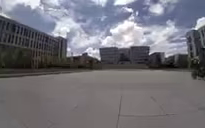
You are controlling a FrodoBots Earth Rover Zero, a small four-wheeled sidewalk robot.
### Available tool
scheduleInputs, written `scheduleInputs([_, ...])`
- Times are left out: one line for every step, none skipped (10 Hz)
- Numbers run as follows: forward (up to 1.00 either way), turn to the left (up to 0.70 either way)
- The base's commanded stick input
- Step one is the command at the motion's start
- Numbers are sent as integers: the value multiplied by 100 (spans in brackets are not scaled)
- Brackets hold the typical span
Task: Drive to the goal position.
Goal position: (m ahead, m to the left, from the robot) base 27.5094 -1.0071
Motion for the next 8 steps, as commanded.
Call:
scheduleInputs([70, -17])
scheduleInputs([70, -29])
scheduleInputs([70, -35])
scheduleInputs([70, -35])
scheduleInputs([70, -13])
scheduleInputs([70, 2])
scheduleInputs([70, 8])
scheduleInputs([70, 12])
